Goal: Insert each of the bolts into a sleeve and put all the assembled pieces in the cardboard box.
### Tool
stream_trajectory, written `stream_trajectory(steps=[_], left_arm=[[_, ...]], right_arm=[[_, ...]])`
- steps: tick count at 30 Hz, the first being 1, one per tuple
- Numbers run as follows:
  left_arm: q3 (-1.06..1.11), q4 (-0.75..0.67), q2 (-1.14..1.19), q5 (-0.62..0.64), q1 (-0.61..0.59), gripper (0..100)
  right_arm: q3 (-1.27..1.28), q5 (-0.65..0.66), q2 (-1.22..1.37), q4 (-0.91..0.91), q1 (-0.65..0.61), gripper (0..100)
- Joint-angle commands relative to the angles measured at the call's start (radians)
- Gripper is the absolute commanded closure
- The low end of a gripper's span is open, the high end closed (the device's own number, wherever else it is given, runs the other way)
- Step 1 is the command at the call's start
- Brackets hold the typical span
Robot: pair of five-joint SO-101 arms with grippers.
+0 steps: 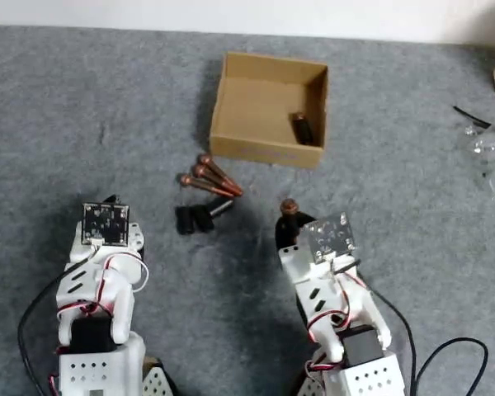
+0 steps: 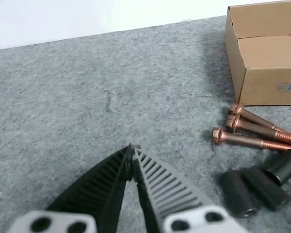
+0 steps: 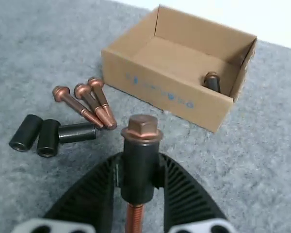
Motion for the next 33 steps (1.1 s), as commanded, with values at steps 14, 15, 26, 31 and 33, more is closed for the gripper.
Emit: stream_trajectory(steps=[14,15,26,31,33], left_arm=[[-0.001,0.002,-0.005,-0.009,-0.008,99],[-0.001,0.002,-0.005,-0.009,-0.008,99],[-0.001,0.002,-0.005,-0.008,-0.007,99],[-0.001,0.002,-0.005,-0.011,0.024,99],[-0.001,0.002,-0.005,-0.011,0.025,99]], right_arm=[[0.124,-0.006,-0.016,-0.001,0.016,99.2],[0.124,-0.005,-0.019,-0.004,0.016,99.2],[0.050,0.143,-0.010,-0.002,0.013,99.2],[-0.074,0.121,-0.008,-0.007,0.010,99.2],[-0.116,0.138,-0.005,-0.007,0.010,99.2]])
